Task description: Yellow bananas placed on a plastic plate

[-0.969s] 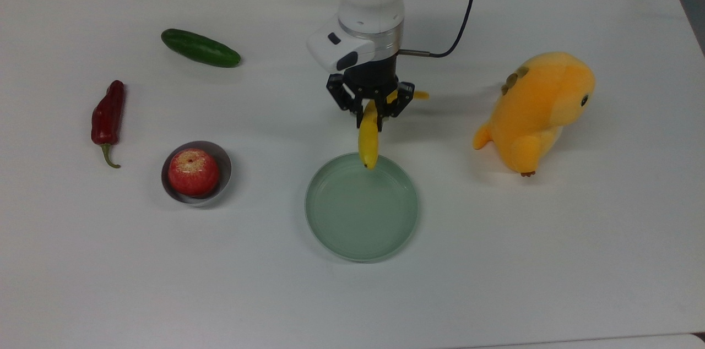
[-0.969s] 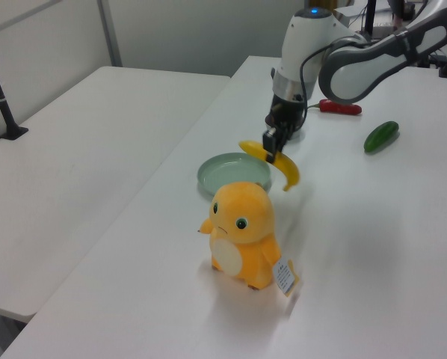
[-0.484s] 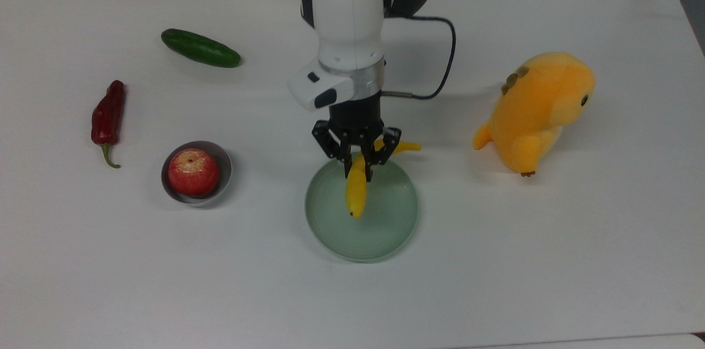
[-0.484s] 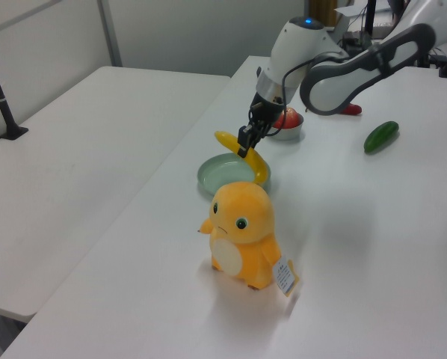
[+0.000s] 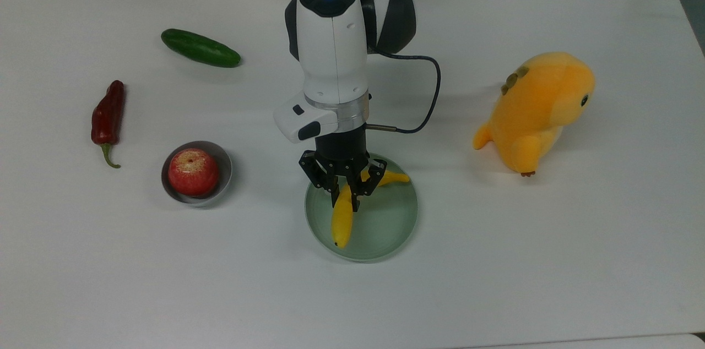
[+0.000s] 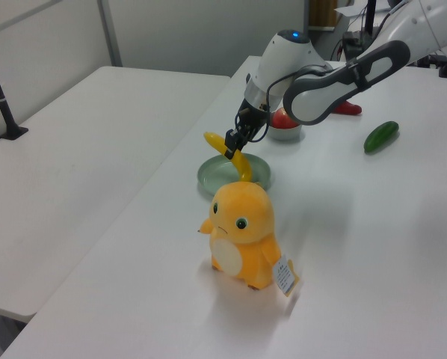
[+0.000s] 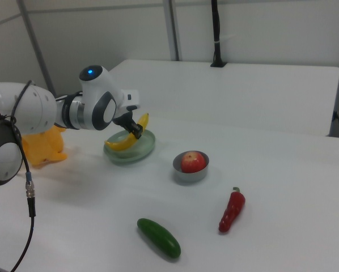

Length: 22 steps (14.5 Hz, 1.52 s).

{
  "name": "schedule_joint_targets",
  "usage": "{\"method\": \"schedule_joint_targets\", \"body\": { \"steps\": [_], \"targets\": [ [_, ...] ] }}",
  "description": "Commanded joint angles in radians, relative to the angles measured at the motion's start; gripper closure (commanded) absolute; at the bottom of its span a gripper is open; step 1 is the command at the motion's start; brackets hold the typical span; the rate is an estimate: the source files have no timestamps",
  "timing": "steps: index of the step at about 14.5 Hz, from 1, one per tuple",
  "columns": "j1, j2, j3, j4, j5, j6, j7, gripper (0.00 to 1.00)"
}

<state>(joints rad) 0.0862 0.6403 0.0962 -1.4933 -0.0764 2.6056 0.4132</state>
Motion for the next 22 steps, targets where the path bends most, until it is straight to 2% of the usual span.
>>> {"method": "schedule_joint_targets", "body": {
  "steps": [1,2,3,4,5,6,9,11,13,15,20,22],
  "targets": [
    [0.01,0.018,-0.009,0.001,-0.017,0.018,-0.039,1.0],
    [0.01,0.016,-0.009,-0.008,-0.017,0.018,-0.056,1.0],
    [0.01,0.018,-0.009,-0.01,-0.016,0.018,-0.063,0.89],
    [0.009,0.018,-0.009,-0.01,-0.01,0.018,-0.06,0.57],
    [0.009,0.018,-0.007,-0.01,-0.005,0.018,-0.057,0.35],
    [0.009,0.018,-0.009,-0.01,-0.006,0.018,-0.057,0.29],
    [0.009,0.015,-0.007,-0.01,-0.014,0.016,-0.06,0.22],
    [0.007,-0.004,-0.009,-0.018,-0.013,0.014,-0.06,0.14],
    [0.003,-0.057,-0.007,-0.056,-0.013,0.005,-0.062,0.0],
    [0.003,-0.15,-0.007,-0.123,-0.009,-0.054,-0.059,0.0],
    [-0.008,-0.451,-0.007,-0.134,0.007,-0.618,-0.048,0.0],
    [-0.008,-0.545,-0.006,-0.139,0.012,-0.766,-0.043,0.0]
  ]
}}
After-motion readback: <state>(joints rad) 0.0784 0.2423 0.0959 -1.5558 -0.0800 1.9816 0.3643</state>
